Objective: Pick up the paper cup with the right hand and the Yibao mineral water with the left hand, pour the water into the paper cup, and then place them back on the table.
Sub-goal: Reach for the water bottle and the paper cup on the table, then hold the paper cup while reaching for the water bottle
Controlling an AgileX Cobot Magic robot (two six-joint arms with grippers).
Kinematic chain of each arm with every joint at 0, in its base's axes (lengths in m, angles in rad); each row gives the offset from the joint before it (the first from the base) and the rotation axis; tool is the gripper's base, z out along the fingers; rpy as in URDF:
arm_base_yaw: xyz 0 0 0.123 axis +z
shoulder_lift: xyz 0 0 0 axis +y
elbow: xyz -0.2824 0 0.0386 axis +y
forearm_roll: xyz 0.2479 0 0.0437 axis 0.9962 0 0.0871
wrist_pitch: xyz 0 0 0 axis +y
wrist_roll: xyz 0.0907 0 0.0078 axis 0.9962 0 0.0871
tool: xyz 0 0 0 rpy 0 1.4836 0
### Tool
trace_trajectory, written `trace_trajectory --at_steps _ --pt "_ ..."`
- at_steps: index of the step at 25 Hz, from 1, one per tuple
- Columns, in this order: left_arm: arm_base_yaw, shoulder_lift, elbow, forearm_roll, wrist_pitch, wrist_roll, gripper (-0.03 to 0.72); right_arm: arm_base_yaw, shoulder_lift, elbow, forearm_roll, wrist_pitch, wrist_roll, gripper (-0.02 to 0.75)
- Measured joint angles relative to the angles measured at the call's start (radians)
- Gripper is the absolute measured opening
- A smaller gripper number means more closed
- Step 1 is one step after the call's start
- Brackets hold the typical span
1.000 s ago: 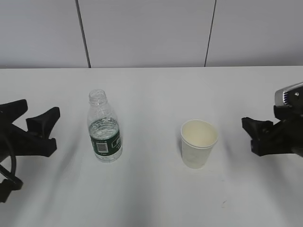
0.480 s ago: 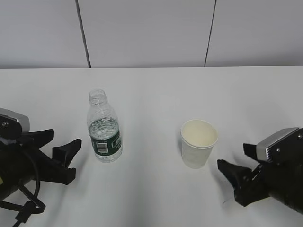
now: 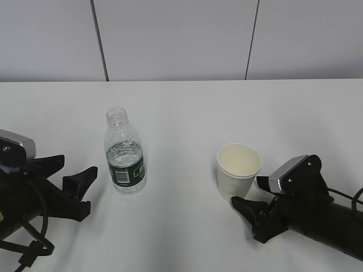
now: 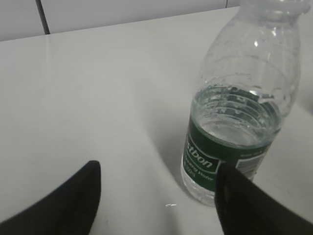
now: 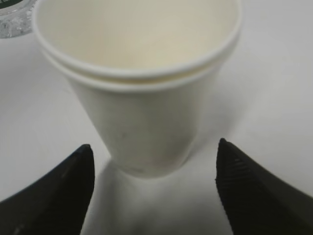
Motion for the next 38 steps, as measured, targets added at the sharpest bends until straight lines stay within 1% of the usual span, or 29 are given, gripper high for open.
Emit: trace_trajectory --at_steps 5,17,23,27,30,32,36,38 --pt "0.0 0.0 0.0 -0.011 0.0 0.0 0.457 0.0 0.021 -0.072 -0.07 -0.001 0.002 0.573" --pt "0.0 0.0 0.0 -0.02 -0.001 0.0 0.449 0.0 0.048 -0.159 -0.087 -0.002 0.002 0.573" --pt "0.0 0.0 0.0 -0.022 -0.001 0.0 0.439 0.0 0.086 -0.191 -0.13 -0.002 0.002 0.571" --pt "0.0 0.0 -0.006 -0.022 -0.001 -0.001 0.439 0.0 0.086 -0.191 -0.132 -0.002 0.003 0.51" --pt "0.0 0.013 -0.025 -0.022 -0.004 -0.001 0.439 0.0 0.086 -0.191 -0.132 -0.002 0.003 0.482" --pt "0.0 0.047 -0.042 -0.014 -0.004 -0.001 0.451 0.0 0.086 -0.191 -0.132 -0.004 0.003 0.479" --pt "0.0 0.119 -0.085 0.078 -0.003 -0.001 0.517 0.0 0.086 -0.193 -0.132 -0.004 0.003 0.478" --pt "0.0 0.142 -0.112 0.108 -0.003 -0.001 0.538 0.0 0.086 -0.197 -0.132 -0.004 0.003 0.477"
